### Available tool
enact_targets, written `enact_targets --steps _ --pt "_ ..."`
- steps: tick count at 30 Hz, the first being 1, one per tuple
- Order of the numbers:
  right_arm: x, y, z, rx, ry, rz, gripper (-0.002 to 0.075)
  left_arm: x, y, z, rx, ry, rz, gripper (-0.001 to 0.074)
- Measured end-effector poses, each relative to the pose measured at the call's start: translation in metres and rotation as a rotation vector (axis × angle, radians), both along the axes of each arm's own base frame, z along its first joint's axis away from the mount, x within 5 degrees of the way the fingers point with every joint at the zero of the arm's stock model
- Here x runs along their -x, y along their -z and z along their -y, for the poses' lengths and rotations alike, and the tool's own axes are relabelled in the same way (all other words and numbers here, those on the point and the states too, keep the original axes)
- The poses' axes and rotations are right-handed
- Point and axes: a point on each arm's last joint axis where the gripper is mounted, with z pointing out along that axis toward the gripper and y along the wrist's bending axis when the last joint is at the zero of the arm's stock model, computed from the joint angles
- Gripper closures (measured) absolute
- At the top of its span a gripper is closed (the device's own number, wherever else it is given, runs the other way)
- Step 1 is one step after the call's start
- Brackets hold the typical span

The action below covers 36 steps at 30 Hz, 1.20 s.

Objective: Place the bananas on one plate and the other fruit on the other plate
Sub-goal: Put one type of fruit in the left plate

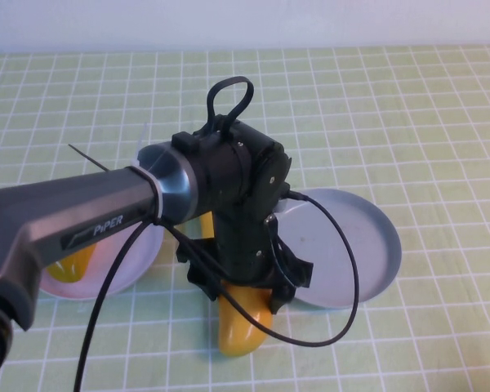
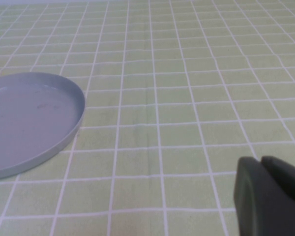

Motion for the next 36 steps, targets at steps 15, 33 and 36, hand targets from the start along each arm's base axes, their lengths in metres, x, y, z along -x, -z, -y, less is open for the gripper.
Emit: enact_targets --steps 15,33,36 --pt "0.0 0.0 0.0 0.0 0.0 0.0 0.0741 -0.012 -0.067 -0.058 -0.051 -0.009 0.139 0.0157" --pt "0.0 0.0 0.0 0.0 0.0 0.0 0.0741 -0.081 -0.033 -0.137 -0.107 -0.143 0.176 0.0148" --pt "0.0 0.0 0.0 0.0 0.0 0.0 0.0741 -0.081 -0.033 -0.137 -0.108 -0.14 0.175 0.0129"
